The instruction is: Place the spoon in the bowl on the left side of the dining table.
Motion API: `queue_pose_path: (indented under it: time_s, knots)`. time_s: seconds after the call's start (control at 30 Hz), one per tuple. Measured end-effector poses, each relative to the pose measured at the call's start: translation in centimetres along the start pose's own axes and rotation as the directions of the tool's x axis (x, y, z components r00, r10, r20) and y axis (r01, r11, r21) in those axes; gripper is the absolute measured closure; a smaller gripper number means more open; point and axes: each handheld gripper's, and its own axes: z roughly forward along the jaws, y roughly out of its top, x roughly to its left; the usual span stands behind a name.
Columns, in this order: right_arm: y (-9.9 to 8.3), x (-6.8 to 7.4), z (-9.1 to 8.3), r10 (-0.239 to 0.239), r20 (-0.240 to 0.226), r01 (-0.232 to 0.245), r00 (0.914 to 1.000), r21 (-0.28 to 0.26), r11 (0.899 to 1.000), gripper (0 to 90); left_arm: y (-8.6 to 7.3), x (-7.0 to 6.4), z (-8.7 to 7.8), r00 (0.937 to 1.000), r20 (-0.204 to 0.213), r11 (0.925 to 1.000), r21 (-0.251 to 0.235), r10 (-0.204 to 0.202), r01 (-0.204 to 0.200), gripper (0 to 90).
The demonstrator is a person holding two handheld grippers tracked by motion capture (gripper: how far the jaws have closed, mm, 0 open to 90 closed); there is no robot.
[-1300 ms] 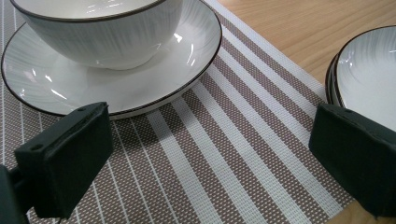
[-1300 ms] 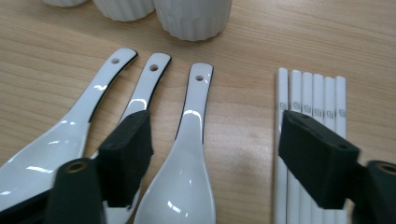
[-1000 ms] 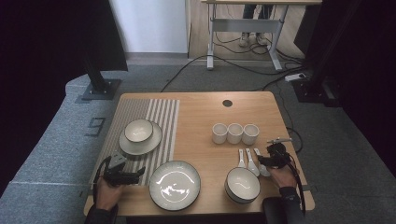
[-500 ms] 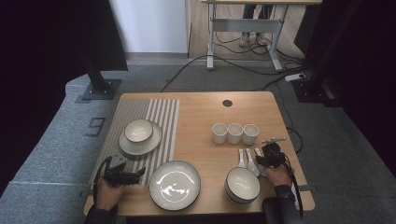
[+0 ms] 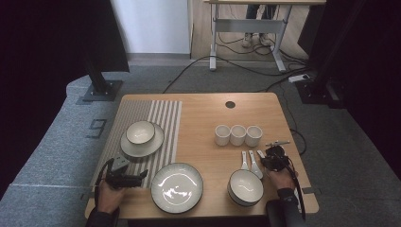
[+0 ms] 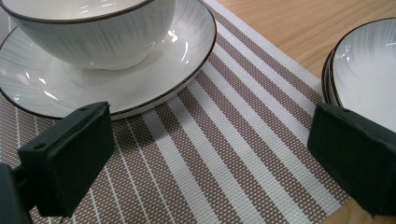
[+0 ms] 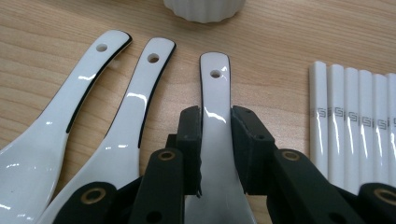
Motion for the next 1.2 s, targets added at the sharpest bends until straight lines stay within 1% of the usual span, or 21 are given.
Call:
queue_pose_path:
  time_s: [0.2,0.47,0.73,1.2]
  knots:
    - [-0.1,0.0,-0.1,-0.008,0.009,0.008,0.9999,-0.001,1.0,74.0,0.0,0.0,0.0,1.0,0.0,1.0,0.0,0.004,-0.004,0.8]
    - [0.1,-0.2,-0.9,-0.001,-0.009,0.001,1.0,-0.026,1.0,74.2,0.0,-0.1,0.0,1.0,0.002,1.0,0.001,0.01,-0.01,1.1]
    - [0.5,-0.1,-1.7,-0.012,-0.023,0.011,0.9997,-0.046,0.999,74.3,0.0,-0.2,0.0,0.9999,0.004,0.9999,0.0,0.011,-0.011,1.2]
    - [1.2,0.2,-2.9,-0.03,-0.025,0.029,0.9992,-0.068,0.997,74.4,0.1,-0.2,0.1,0.9998,0.011,0.9999,0.006,0.014,-0.014,1.4]
